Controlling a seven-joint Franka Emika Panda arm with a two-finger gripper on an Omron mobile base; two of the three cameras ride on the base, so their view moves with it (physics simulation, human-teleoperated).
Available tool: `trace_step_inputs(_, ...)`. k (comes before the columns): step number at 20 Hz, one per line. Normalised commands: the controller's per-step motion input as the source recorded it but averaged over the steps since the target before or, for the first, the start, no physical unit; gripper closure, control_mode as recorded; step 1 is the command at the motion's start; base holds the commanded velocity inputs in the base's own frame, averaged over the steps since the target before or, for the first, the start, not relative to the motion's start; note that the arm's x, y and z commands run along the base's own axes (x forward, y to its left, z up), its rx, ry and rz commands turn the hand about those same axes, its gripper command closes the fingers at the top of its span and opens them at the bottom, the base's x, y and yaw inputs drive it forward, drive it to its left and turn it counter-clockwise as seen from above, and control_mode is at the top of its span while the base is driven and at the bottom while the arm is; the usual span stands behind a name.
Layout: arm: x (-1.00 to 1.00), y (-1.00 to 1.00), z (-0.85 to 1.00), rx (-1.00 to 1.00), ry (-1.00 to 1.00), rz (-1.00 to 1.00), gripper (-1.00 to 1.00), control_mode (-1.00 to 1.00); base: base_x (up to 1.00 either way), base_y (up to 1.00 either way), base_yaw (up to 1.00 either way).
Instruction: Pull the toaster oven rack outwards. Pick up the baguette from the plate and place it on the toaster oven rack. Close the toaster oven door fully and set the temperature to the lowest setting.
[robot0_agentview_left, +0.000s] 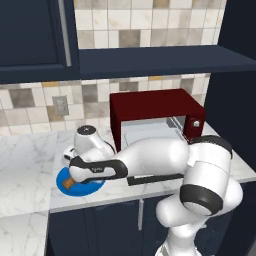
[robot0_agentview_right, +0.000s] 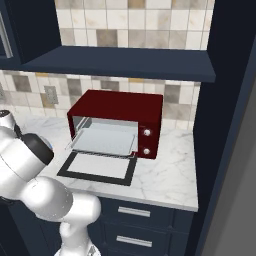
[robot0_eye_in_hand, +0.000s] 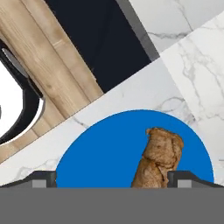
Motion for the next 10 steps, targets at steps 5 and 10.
trace_step_inputs(5,0.17,0.09,-0.14,0.0,-0.11,0.21,-1.0,-1.0,0.0,0.0,0.0)
trace_step_inputs(10,0.24,0.17,-0.14,-0.01,-0.01,0.11,-1.0,-1.0,0.0,0.0,0.0)
